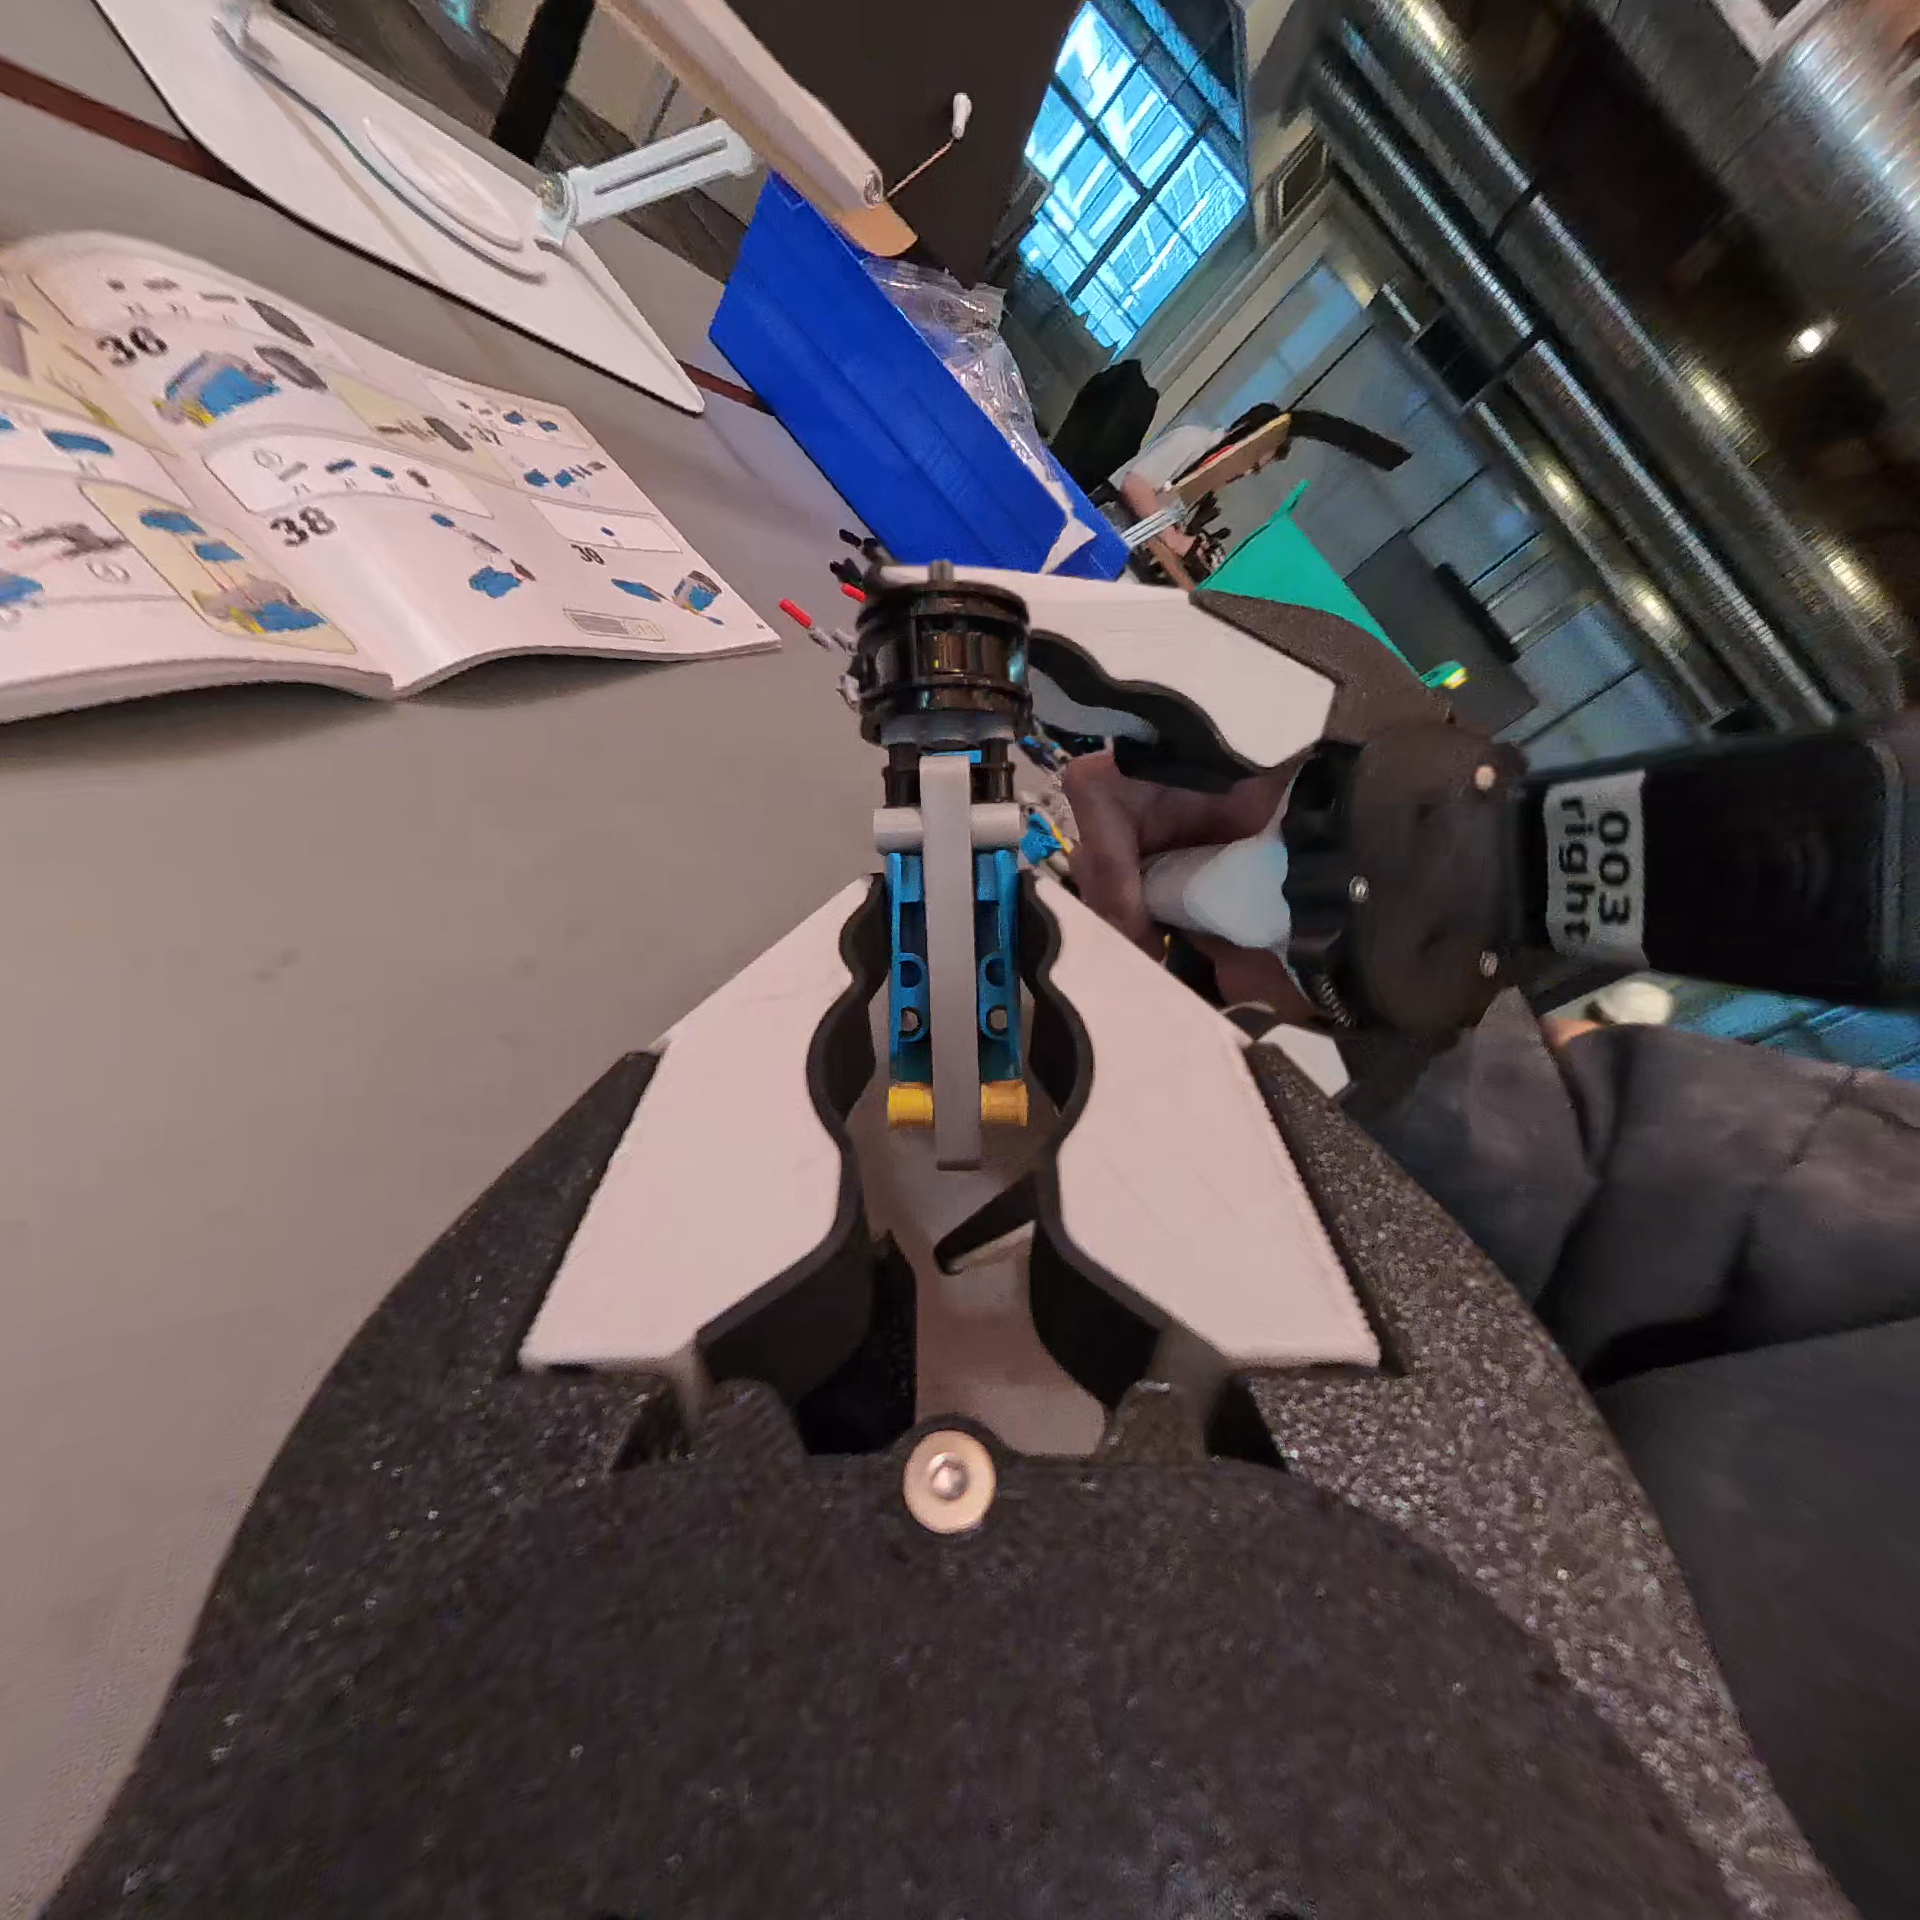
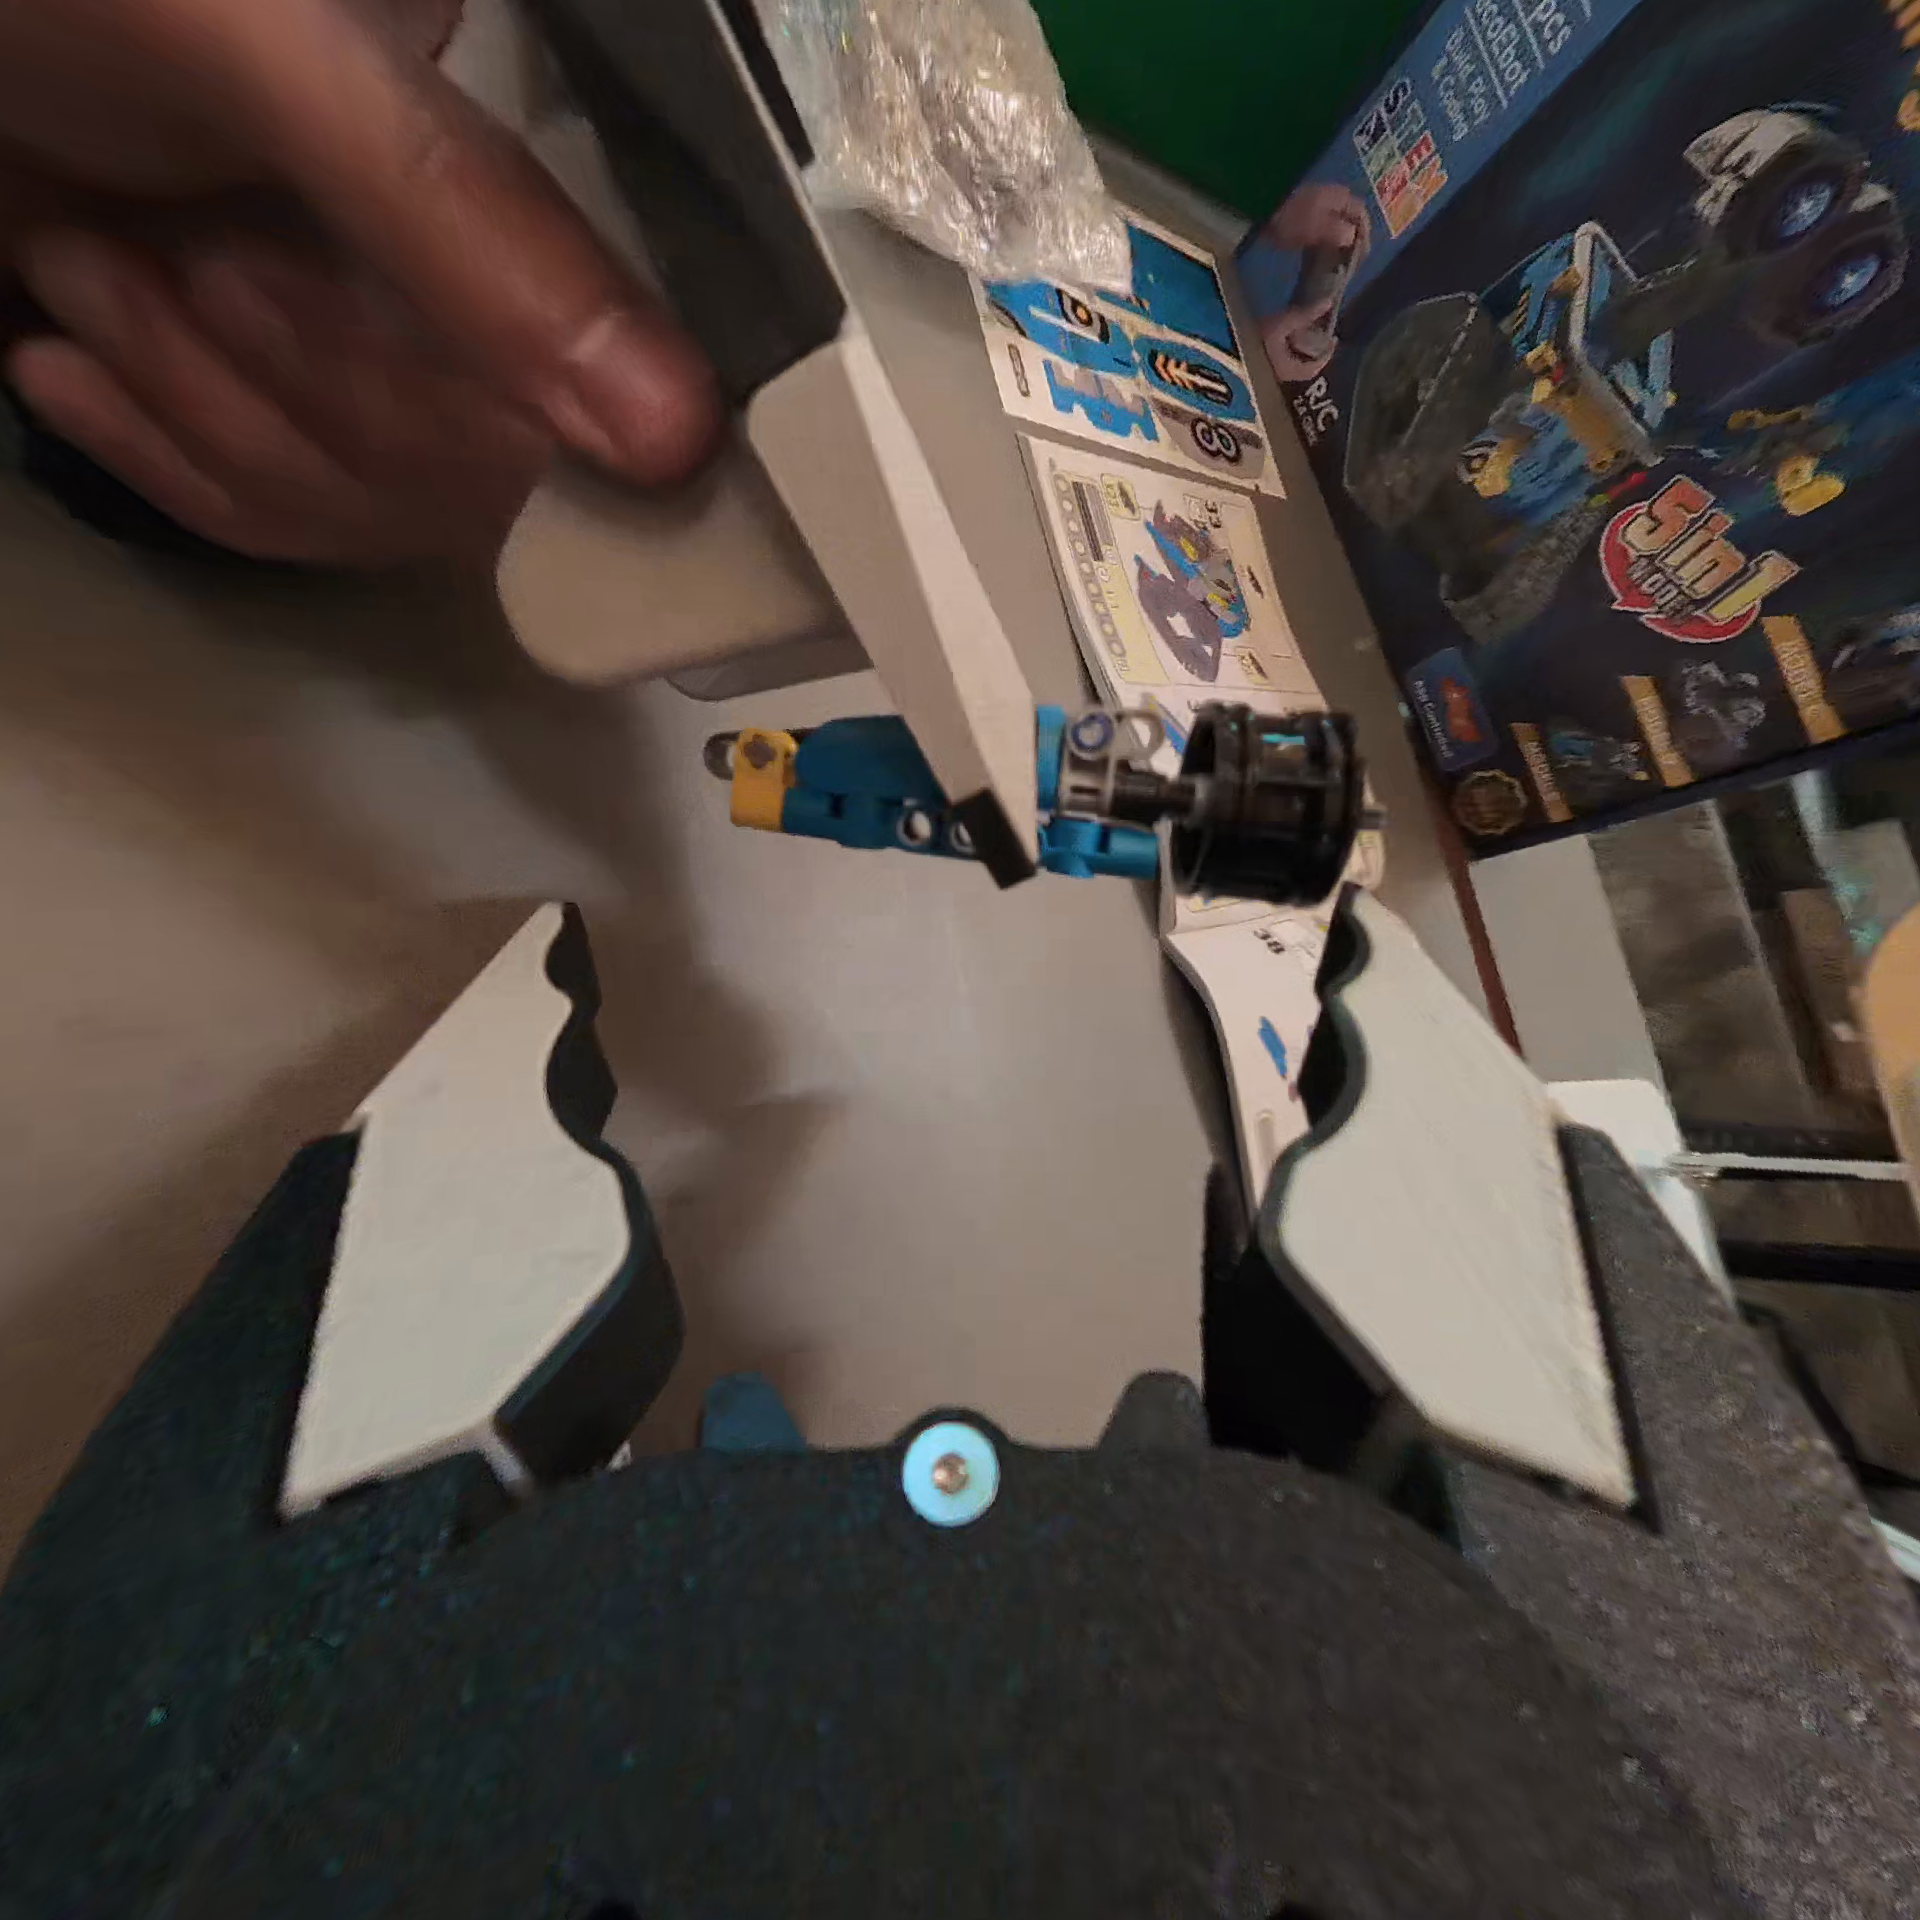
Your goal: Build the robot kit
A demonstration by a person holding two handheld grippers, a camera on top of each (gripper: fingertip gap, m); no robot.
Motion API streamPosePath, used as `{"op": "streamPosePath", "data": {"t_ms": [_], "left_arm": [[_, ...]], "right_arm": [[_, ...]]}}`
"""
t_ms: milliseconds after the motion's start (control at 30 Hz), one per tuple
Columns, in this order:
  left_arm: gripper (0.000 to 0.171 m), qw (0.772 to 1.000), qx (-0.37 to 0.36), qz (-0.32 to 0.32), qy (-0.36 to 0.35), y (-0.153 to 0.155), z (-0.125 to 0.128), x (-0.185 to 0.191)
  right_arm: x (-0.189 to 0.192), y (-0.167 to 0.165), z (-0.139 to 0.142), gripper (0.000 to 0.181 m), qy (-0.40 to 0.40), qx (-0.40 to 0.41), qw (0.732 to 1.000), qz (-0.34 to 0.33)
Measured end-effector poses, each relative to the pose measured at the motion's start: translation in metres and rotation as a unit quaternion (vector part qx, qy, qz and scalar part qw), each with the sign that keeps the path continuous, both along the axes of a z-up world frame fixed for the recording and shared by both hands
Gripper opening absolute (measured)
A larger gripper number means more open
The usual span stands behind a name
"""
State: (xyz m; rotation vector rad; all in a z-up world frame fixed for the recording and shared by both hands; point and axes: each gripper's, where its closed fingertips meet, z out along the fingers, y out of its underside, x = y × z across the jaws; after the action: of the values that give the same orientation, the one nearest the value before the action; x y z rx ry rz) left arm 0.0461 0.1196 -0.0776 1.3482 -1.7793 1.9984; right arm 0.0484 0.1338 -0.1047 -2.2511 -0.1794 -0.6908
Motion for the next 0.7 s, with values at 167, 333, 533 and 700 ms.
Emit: {"op": "streamPosePath", "data": {"t_ms": [167, 333, 533, 700], "left_arm": [[0.024, 0.998, -0.052, -0.007, 0.031, -0.003, 0.003, 0.0], [0.024, 0.997, -0.064, -0.015, 0.036, -0.005, 0.004, -0.002], [0.024, 0.997, -0.064, -0.02, 0.046, -0.007, 0.001, -0.003], [0.024, 0.997, -0.057, -0.028, 0.052, -0.009, -0.002, -0.004]], "right_arm": [[0.007, 0.007, 0.014, 0.129, 0.008, 0.03, 0.999, -0.029], [0.007, 0.009, 0.017, 0.117, 0.005, 0.034, 0.999, -0.028], [0.006, 0.006, 0.013, 0.115, 0.027, 0.023, 0.999, -0.024], [0.005, 0.004, 0.011, 0.115, 0.019, 0.009, 1.0, -0.011]]}}
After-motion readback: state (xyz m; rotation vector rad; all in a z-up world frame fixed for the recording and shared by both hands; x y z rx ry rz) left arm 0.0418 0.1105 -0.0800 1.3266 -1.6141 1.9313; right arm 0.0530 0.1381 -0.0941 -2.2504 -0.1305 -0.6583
